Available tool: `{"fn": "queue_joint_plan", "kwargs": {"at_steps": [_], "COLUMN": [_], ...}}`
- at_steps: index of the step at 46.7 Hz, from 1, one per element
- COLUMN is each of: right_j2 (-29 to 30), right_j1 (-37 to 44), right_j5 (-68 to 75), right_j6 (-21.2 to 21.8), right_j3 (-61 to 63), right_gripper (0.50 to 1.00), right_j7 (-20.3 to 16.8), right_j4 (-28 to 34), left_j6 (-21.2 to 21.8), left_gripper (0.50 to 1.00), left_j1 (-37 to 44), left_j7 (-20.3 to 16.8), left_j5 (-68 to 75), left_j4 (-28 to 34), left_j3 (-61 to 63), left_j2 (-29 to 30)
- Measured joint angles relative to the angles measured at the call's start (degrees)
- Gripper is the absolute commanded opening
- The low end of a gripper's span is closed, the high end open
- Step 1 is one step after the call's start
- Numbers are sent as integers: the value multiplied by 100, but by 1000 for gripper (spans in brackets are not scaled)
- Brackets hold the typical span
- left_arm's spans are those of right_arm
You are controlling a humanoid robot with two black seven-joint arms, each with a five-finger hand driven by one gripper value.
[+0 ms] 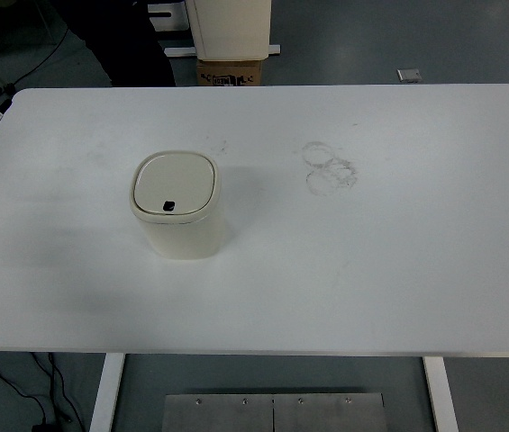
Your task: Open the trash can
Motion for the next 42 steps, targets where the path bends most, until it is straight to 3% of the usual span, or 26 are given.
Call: {"fn": "queue_joint_plan", "kwargs": {"at_steps": [42], "right_j2": [0], "right_j1": [-1], "right_j5": [0], "right_j6": [1], "right_j3": [0], "right_gripper": [991], "right_j7": [0], "right_j4": [0], "left_j6": [54], "left_gripper": [1000], "left_j1": [85], "left_j7": [62], "left_j5": [49], "left_j4": [10], "left_j3": [49], "left_j2": [-29]}}
